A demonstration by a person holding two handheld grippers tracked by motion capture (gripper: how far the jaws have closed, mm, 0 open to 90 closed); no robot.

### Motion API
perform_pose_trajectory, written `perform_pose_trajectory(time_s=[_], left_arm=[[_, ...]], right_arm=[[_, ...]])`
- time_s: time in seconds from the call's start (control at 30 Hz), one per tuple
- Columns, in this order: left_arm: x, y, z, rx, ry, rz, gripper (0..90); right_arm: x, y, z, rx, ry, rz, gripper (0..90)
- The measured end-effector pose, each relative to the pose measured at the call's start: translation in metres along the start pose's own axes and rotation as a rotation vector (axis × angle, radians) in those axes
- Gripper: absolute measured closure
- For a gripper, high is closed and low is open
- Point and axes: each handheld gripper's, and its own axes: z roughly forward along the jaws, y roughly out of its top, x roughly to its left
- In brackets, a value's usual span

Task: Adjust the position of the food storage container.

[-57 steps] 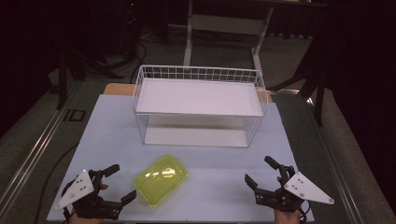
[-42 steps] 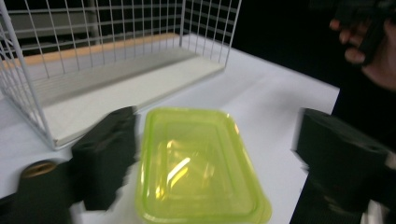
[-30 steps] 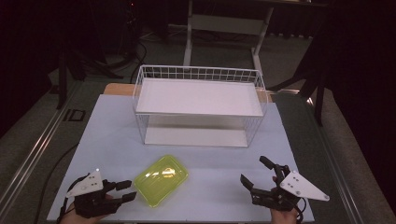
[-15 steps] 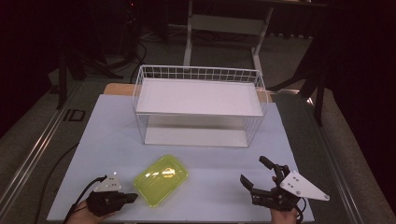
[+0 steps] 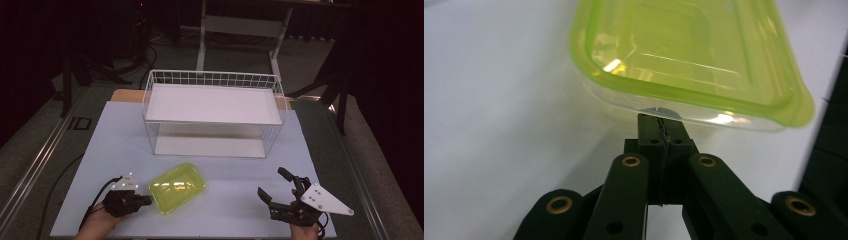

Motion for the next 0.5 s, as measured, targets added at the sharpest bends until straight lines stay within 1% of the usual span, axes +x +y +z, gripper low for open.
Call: perform_pose_trajectory(time_s=[0.03, 0.07, 0.13, 0.17, 0.23, 0.27, 0.3, 0.33, 0.37, 0.4, 0.43, 0.5], left_arm=[[0.003, 0.002, 0.002, -0.005, 0.000, -0.011, 90.0], [0.005, 0.005, 0.003, -0.010, 0.010, -0.009, 90.0], [0.011, 0.008, 0.008, -0.015, 0.017, -0.025, 90.0], [0.013, 0.010, 0.010, -0.019, 0.029, -0.030, 90.0], [0.017, 0.012, 0.012, -0.019, 0.036, -0.025, 90.0], [0.018, 0.013, 0.013, -0.024, 0.034, -0.034, 90.0], [0.019, 0.013, 0.013, -0.017, 0.037, -0.029, 90.0], [0.018, 0.013, 0.012, -0.013, 0.049, -0.023, 90.0], [0.018, 0.013, 0.011, -0.005, 0.050, -0.032, 90.0], [0.017, 0.011, 0.009, -0.007, 0.040, -0.028, 90.0], [0.016, 0.010, 0.007, -0.007, 0.045, -0.026, 90.0], [0.014, 0.006, 0.005, -0.017, 0.029, -0.037, 90.0]], right_arm=[[0.000, 0.000, 0.000, -0.001, 0.000, -0.002, 14.4], [0.000, 0.000, -0.001, -0.002, -0.002, -0.004, 14.4], [0.000, 0.000, -0.001, -0.002, -0.002, -0.005, 14.4], [0.000, 0.000, -0.001, -0.001, -0.001, -0.004, 14.4], [-0.001, 0.000, -0.001, -0.002, 0.001, -0.002, 14.4], [-0.001, 0.000, -0.001, -0.001, 0.001, -0.003, 14.4], [-0.001, 0.000, -0.001, 0.001, 0.001, -0.002, 14.4], [-0.001, 0.000, -0.001, 0.002, 0.002, 0.000, 14.4], [-0.001, -0.001, -0.001, 0.003, 0.002, 0.001, 14.4], [-0.001, -0.001, -0.001, 0.003, 0.003, 0.000, 14.4], [-0.001, -0.001, -0.001, 0.003, 0.004, -0.001, 14.4], [-0.001, 0.000, 0.000, 0.000, 0.004, -0.001, 14.4]])
